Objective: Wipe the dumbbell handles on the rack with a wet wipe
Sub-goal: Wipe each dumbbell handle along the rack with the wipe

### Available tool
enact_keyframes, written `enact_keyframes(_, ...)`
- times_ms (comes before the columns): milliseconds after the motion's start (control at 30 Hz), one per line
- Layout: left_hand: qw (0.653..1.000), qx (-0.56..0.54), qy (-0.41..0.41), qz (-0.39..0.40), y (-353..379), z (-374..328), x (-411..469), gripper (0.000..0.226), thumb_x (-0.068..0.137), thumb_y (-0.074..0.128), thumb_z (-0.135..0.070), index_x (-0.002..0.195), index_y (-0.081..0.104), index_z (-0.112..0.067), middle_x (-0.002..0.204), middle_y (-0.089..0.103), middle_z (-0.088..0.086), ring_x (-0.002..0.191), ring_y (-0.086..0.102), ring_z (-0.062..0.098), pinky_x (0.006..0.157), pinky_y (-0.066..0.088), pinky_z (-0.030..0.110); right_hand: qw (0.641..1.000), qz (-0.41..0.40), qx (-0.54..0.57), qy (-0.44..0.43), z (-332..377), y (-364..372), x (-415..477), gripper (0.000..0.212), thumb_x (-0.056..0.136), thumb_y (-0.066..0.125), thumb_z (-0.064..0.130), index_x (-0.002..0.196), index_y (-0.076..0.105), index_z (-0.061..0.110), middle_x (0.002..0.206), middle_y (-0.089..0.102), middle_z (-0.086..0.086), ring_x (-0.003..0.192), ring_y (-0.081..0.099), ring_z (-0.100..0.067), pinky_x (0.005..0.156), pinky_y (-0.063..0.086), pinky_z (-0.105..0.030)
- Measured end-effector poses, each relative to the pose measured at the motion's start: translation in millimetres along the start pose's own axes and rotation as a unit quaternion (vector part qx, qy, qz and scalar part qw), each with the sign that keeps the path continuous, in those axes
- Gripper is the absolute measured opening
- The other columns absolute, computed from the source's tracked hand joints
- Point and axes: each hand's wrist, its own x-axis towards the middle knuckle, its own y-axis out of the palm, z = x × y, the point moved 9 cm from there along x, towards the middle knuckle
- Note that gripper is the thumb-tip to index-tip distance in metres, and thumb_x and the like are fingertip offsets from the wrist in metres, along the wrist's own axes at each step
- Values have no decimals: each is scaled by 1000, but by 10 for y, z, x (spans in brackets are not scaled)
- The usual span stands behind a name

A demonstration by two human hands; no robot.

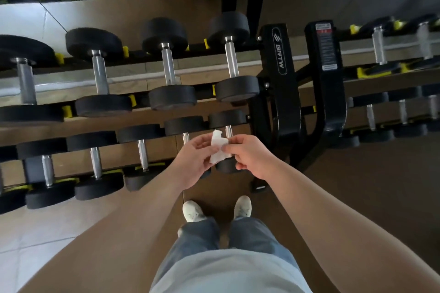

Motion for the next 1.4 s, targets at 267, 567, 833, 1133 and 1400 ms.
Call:
enact_keyframes(267, 995, 82, -15, -48, 294, 557, 264, 49, 85, 79, -6, 129, 62, -23, 124, 66, 3, 112, 66, 20, 92, 58, 30, 997, -68, -16, -43, -378, -530, 232, 11, 100, 66, 27, 110, 70, 23, 102, 67, 1, 73, 61, -20, 64, 54, -27)
enact_keyframes(567, 990, -77, -27, -113, 198, 1171, 973, 19, 97, 67, -18, 115, 70, -14, 114, 75, 10, 97, 71, 21, 88, 59, 35, 991, -127, -9, -48, -1124, -949, 888, 14, 101, 63, 28, 114, 65, 24, 106, 67, 1, 80, 63, -14, 59, 50, -21)
enact_keyframes(833, 998, 8, 32, -57, -275, 1646, 1931, 18, 99, 60, 0, 114, 69, -5, 107, 78, 11, 104, 74, 25, 90, 58, 34, 964, -77, -153, -204, -1514, -352, 1616, 25, 95, 69, 43, 115, 71, 28, 104, 68, 20, 94, 62, 9, 76, 48, -9)
enact_keyframes(1133, 977, 132, 140, -89, -789, 1712, 2709, 29, 89, 77, -22, 116, 69, -16, 105, 78, 5, 101, 75, 22, 95, 59, 40, 939, -93, -186, -275, -1934, -45, 2470, 25, 92, 75, 37, 115, 74, 27, 94, 71, 22, 82, 68, 6, 67, 54, -12)
enact_keyframes(1400, 980, 105, 171, 1, -980, 1854, 3105, 22, 93, 70, -15, 115, 74, -15, 85, 73, -4, 81, 67, 9, 80, 57, 24, 956, -91, 35, -277, -2035, -107, 2912, 6, 95, 72, 23, 94, 78, 23, 74, 72, 1, 49, 55, -10, 50, 46, -26)
